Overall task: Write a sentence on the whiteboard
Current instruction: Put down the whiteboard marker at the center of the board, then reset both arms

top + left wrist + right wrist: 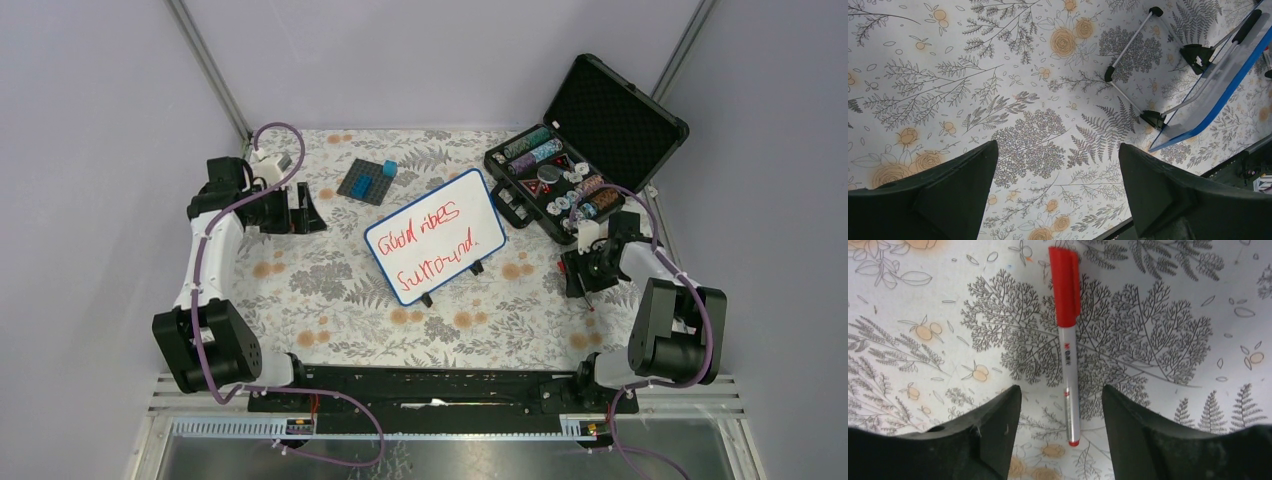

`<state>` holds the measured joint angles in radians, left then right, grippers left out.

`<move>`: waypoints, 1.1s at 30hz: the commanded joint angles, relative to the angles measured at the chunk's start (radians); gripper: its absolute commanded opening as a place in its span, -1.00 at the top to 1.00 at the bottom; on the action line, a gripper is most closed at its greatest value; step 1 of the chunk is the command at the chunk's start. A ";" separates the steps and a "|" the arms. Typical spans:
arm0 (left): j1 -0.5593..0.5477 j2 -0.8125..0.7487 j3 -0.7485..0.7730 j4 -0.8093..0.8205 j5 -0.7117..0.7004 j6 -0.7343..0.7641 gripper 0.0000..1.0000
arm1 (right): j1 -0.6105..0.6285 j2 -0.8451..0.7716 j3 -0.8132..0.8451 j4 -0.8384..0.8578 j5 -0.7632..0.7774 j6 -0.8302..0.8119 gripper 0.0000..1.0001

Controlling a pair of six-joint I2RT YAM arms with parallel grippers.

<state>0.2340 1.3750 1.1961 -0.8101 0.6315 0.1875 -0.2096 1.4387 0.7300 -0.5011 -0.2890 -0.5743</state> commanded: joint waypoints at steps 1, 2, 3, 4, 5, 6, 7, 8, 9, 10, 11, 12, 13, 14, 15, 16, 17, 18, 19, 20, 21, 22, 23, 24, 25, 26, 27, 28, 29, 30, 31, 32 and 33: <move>0.007 0.003 -0.016 0.035 0.031 0.028 -0.98 | -0.004 -0.061 0.029 -0.077 -0.033 0.002 -0.46; 0.007 0.004 -0.013 0.026 0.028 0.035 -0.98 | -0.004 -0.069 0.044 -0.095 -0.047 0.005 -0.55; 0.007 0.005 -0.008 0.018 0.027 0.045 -0.98 | -0.004 -0.078 0.064 -0.113 -0.065 0.009 -0.61; 0.006 0.007 -0.002 0.011 0.023 0.046 -0.98 | -0.004 -0.087 0.083 -0.130 -0.087 0.013 -0.70; 0.007 0.009 0.007 0.011 0.016 0.041 -0.98 | -0.004 -0.096 0.110 -0.146 -0.112 0.019 -0.79; 0.006 0.015 0.020 0.008 0.015 0.034 -0.98 | -0.004 -0.104 0.138 -0.164 -0.143 0.026 -0.87; 0.008 0.021 0.037 0.004 0.018 0.032 -0.98 | -0.004 -0.107 0.168 -0.177 -0.172 0.037 -0.94; 0.008 0.031 0.060 0.001 0.017 0.030 -0.98 | -0.004 -0.105 0.206 -0.192 -0.206 0.050 -0.98; 0.010 0.046 0.086 0.001 0.011 0.019 -0.98 | -0.004 -0.097 0.245 -0.203 -0.254 0.066 -0.99; 0.018 0.064 0.113 0.001 0.011 0.011 -0.98 | -0.004 -0.090 0.281 -0.206 -0.283 0.092 -0.99; 0.023 0.086 0.143 -0.006 0.016 0.008 -0.98 | -0.004 -0.080 0.314 -0.203 -0.319 0.119 -0.99; 0.030 0.109 0.179 -0.016 0.023 0.009 -0.98 | -0.004 -0.069 0.360 -0.198 -0.350 0.145 -0.99; 0.038 0.134 0.218 -0.025 0.025 0.010 -0.98 | -0.004 -0.055 0.392 -0.182 -0.368 0.179 -0.99; 0.050 0.152 0.251 -0.030 0.025 0.007 -0.98 | -0.004 -0.041 0.427 -0.166 -0.380 0.208 -0.99; 0.066 0.172 0.289 -0.030 0.027 -0.002 -0.98 | -0.004 -0.027 0.458 -0.148 -0.386 0.242 -0.99; 0.085 0.192 0.328 -0.032 0.034 -0.005 -0.98 | -0.004 -0.011 0.492 -0.131 -0.387 0.262 -0.99; 0.108 0.214 0.364 -0.036 0.043 -0.009 -0.98 | -0.004 0.005 0.524 -0.119 -0.383 0.273 -0.99; 0.129 0.236 0.403 -0.041 0.045 -0.013 -0.98 | -0.004 0.020 0.557 -0.108 -0.373 0.282 -0.99; 0.152 0.255 0.436 -0.045 0.056 -0.016 -0.98 | -0.004 0.034 0.585 -0.092 -0.358 0.291 -0.99; 0.176 0.270 0.458 -0.046 0.068 -0.014 -0.98 | -0.007 0.047 0.608 -0.085 -0.350 0.296 -0.99; 0.193 0.283 0.478 -0.045 0.074 -0.012 -0.98 | -0.009 0.061 0.635 -0.084 -0.346 0.299 -0.99; 0.210 0.292 0.487 -0.046 0.074 -0.008 -0.98 | -0.013 0.076 0.658 -0.083 -0.341 0.301 -0.99; 0.223 0.301 0.489 -0.045 0.074 -0.002 -0.98 | -0.020 0.090 0.677 -0.082 -0.337 0.303 -0.99; 0.236 0.308 0.486 -0.046 0.073 0.005 -0.98 | -0.027 0.102 0.693 -0.082 -0.335 0.304 -0.99; 0.247 0.315 0.479 -0.045 0.074 0.014 -0.98 | -0.035 0.117 0.705 -0.083 -0.334 0.303 -0.99; 0.255 0.318 0.467 -0.044 0.072 0.023 -0.98 | -0.041 0.126 0.712 -0.081 -0.331 0.304 -0.99; 0.260 0.318 0.452 -0.039 0.062 0.029 -0.98 | -0.045 0.131 0.713 -0.076 -0.328 0.304 -0.99; 0.265 0.315 0.432 -0.026 0.053 0.030 -0.98 | -0.047 0.134 0.707 -0.067 -0.323 0.304 -0.99; 0.267 0.312 0.412 -0.017 0.051 0.034 -0.98 | -0.048 0.136 0.698 -0.061 -0.319 0.304 -0.99; 0.268 0.308 0.397 -0.010 0.048 0.041 -0.98 | -0.048 0.138 0.692 -0.059 -0.316 0.303 -0.99; 0.268 0.302 0.382 -0.002 0.043 0.042 -0.98 | -0.048 0.140 0.687 -0.060 -0.316 0.301 -0.99; 0.268 0.296 0.370 0.008 0.038 0.044 -0.98 | -0.048 0.141 0.683 -0.060 -0.316 0.299 -0.99; 0.268 0.288 0.357 0.018 0.036 0.044 -0.98 | -0.048 0.138 0.677 -0.060 -0.314 0.296 -0.99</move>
